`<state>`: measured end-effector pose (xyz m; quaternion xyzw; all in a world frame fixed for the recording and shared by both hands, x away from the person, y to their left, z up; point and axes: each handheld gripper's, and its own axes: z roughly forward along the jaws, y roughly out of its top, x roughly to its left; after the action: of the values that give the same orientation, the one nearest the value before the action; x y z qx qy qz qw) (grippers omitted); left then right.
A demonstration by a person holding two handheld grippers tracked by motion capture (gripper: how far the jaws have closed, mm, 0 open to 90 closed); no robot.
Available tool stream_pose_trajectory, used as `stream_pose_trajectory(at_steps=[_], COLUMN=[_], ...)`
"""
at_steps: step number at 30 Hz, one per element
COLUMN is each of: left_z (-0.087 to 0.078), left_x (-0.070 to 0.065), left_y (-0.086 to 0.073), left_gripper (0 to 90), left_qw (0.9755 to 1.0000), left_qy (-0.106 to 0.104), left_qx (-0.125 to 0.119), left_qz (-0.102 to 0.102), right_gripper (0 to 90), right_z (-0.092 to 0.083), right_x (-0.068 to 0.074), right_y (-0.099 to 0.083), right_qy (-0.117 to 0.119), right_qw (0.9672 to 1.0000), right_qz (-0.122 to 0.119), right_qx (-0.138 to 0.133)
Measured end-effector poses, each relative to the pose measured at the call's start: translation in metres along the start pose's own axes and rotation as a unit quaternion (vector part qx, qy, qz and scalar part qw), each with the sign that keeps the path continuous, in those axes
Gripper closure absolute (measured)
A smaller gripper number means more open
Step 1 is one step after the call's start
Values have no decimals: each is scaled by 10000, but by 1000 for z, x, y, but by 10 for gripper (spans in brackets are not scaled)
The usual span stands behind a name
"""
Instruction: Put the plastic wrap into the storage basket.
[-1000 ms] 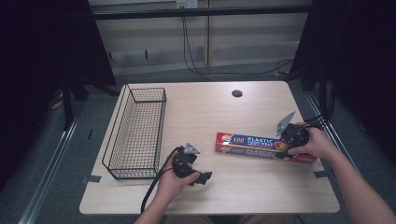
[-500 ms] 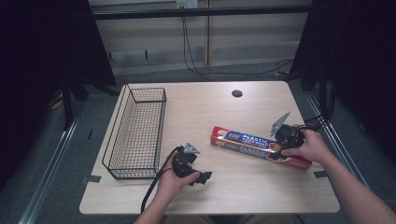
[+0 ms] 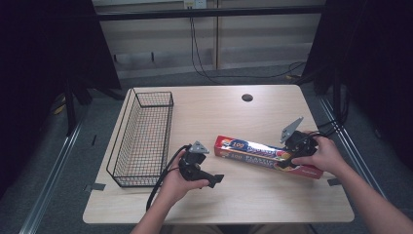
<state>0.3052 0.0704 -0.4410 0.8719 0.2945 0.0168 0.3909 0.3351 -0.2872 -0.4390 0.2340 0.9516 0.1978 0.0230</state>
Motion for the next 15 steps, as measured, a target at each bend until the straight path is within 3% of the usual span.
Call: stream_pose_trajectory(at_steps=[6, 7, 10, 12, 15], left_z=[-14, -16, -20, -21, -24], left_x=[4, 5, 7, 6, 5], left_y=[24, 28, 42, 51, 65], left_gripper=[18, 18, 35, 38, 43], left_qw=[9996, 9995, 9987, 9974, 9935], left_qy=[85, 132, 143, 142, 80], left_qx=[-7, 27, 43, 105, 331], left_qz=[284, 296, 492, 698, 1091], right_gripper=[438, 438, 438, 438, 439], right_z=[-9, -10, -16, -20, -25], right_x=[7, 6, 10, 12, 16], right_y=[3, 5, 9, 14, 19], right_qy=[18, 41, 40, 19, 39], right_qw=[9998, 9995, 9988, 9983, 9977], right_qz=[1, -124, -201, -312, -407], right_qx=[-194, -289, -451, -482, -539])
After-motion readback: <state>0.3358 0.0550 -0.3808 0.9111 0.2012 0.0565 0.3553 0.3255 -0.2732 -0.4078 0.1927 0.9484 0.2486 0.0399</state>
